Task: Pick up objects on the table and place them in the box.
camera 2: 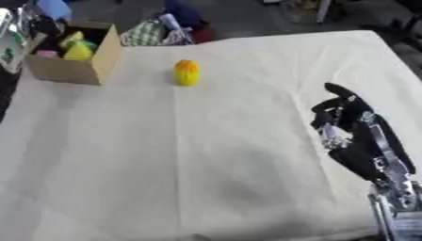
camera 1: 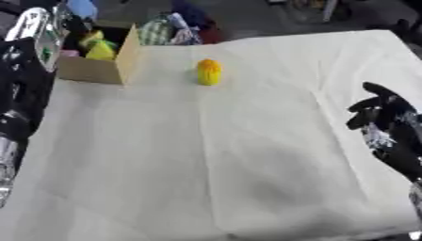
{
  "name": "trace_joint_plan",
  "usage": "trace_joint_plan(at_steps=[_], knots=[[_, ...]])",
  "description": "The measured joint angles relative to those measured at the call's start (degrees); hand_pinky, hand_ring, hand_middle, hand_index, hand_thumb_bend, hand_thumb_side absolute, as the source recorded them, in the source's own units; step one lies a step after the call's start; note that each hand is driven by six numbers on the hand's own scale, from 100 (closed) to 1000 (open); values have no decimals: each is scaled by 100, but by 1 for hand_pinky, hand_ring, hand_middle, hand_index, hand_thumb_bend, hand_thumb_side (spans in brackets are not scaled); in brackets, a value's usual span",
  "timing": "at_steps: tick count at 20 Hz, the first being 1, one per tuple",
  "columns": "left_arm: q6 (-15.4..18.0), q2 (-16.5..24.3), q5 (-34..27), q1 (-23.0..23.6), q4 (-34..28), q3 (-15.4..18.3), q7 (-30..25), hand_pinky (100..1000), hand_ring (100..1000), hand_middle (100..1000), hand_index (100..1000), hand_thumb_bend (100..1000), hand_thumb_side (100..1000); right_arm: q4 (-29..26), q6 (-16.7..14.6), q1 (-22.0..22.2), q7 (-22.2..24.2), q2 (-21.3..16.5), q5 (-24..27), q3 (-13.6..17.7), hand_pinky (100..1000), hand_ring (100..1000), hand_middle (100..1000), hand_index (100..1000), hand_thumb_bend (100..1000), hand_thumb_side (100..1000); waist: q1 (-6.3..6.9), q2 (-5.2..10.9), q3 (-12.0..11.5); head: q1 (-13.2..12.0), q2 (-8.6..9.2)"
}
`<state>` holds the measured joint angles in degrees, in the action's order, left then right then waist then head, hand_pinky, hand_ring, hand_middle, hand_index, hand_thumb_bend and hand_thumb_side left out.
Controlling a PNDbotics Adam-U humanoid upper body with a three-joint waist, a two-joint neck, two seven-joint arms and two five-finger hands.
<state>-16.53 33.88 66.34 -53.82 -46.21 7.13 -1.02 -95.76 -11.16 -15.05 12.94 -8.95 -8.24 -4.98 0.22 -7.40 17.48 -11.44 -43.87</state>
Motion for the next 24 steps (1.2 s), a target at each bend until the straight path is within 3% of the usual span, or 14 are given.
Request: trace_joint_plan(at_steps=[6, 7, 8, 9, 10, 11, 13, 16, 17, 19, 24], knots=[[-256, 0, 15, 79, 619, 67, 250, 692, 607, 609, 775, 374, 100, 0, 0, 1, 0, 0, 0, 0, 566, 550, 608, 916, 100, 459, 0, 0, 25, -10, 0], [-256, -9, 2, 88, 687, 67, 303, 731, 672, 692, 840, 413, 100, 0, 0, 0, 0, 0, 0, 0, 566, 550, 608, 915, 100, 459, 0, 0, 30, -11, 0], [-250, -13, -13, 91, 742, 67, 349, 750, 701, 727, 869, 439, 149, 0, 0, 0, 0, 0, 0, 0, 566, 550, 608, 915, 100, 459, 0, 0, 41, -13, 0], [-236, -17, -27, 92, 784, 66, 387, 790, 751, 784, 913, 525, 334, 0, 0, 0, 0, 0, 0, 0, 566, 550, 608, 915, 100, 458, 0, 0, 50, -15, 0], [-212, -19, -33, 92, 806, 61, 417, 794, 757, 790, 917, 535, 355, 0, 0, 0, 0, 0, 0, 0, 566, 550, 608, 915, 100, 458, 0, 0, 51, -16, 0], [-187, -19, -35, 92, 816, 52, 441, 823, 791, 834, 944, 605, 487, 0, 0, 0, 0, 0, 0, 0, 566, 550, 608, 915, 100, 459, 0, 0, 51, -18, 0], [-134, -19, -28, 91, 802, 48, 488, 827, 798, 840, 946, 629, 537, 0, 1, 0, -1, -1, 0, 0, 566, 550, 608, 914, 100, 459, 0, 0, 51, -21, 0], [-23, -19, -51, 78, 592, 45, 594, 786, 751, 777, 913, 558, 439, 0, 1, 0, -1, -8, 0, 0, 566, 550, 608, 913, 100, 459, 0, 0, 51, -20, 0], [64, -20, -124, 66, 445, 23, 643, 779, 741, 756, 901, 500, 367, 0, 1, 0, -1, -14, 0, 0, 566, 550, 608, 912, 100, 460, 0, 0, 51, -15, 0], [364, -72, -401, -12, 101, -74, 695, 784, 751, 755, 900, 447, 332, 0, 1, 0, -1, -25, 0, 0, 566, 550, 609, 913, 100, 461, 0, 0, 55, -9, 0], [1800, -478, -1204, -394, -458, -590, 189, 797, 763, 763, 900, 409, 292, 0, 3, -1, 3, -26, 3, -4, 566, 549, 609, 917, 100, 460, 0, 0, 199, -44, 0]])
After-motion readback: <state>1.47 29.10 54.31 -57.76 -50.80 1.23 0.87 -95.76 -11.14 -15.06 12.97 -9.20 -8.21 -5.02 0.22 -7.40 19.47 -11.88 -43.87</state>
